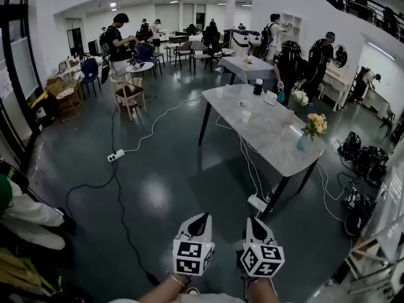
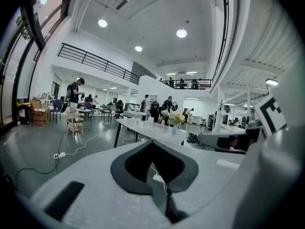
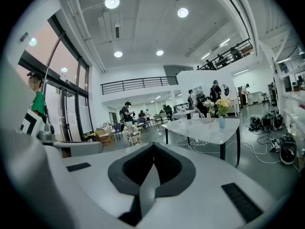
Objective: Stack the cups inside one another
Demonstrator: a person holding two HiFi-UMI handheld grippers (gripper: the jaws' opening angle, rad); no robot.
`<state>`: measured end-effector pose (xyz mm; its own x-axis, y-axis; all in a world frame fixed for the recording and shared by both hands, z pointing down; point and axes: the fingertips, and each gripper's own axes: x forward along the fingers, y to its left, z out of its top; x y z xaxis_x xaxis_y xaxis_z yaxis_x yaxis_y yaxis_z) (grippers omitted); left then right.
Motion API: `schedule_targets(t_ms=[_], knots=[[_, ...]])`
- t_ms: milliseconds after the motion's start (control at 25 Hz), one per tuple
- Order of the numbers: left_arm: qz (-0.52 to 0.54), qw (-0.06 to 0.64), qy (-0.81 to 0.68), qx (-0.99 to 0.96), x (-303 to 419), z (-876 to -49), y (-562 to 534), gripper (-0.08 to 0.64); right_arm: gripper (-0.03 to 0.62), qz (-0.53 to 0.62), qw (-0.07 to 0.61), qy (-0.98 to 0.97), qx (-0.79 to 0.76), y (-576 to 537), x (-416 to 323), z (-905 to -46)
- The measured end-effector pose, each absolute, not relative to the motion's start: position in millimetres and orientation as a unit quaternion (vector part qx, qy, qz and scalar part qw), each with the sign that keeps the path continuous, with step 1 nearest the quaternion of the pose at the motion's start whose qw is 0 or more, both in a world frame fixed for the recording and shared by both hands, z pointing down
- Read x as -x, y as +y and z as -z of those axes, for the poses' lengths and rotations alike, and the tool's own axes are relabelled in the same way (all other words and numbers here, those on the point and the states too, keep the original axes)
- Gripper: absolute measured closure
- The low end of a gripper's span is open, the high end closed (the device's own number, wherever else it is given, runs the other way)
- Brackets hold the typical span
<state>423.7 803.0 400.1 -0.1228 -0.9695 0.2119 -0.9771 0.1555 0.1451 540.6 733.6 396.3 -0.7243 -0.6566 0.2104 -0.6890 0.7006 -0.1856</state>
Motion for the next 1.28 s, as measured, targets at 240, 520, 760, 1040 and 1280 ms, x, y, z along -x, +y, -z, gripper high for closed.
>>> schedule_targets(t_ms=[240, 520, 760, 1040, 1280], knots=[[-0.021, 0.131, -0.753, -0.644, -389.9, -407.2, 811.9, 0.563, 0.586, -0.128, 0.072, -0.916, -0.374, 736.4, -519.2, -405.2], [-0.028, 0.145, -0.751, -0.644, -380.6, -423.0, 806.8, 0.563, 0.586, -0.145, 0.091, -0.907, -0.386, 726.6, -515.3, -425.5], [-0.033, 0.15, -0.757, -0.636, -364.8, -428.7, 775.7, 0.563, 0.586, -0.148, 0.095, -0.909, -0.377, 693.6, -491.5, -428.4], [-0.039, 0.14, -0.768, -0.624, -341.7, -420.1, 716.8, 0.563, 0.586, -0.144, 0.083, -0.917, -0.362, 631.5, -467.4, -418.8], [-0.035, 0.141, -0.786, -0.601, -314.4, -419.6, 664.9, 0.563, 0.585, -0.143, 0.089, -0.921, -0.353, 568.0, -449.5, -418.7]])
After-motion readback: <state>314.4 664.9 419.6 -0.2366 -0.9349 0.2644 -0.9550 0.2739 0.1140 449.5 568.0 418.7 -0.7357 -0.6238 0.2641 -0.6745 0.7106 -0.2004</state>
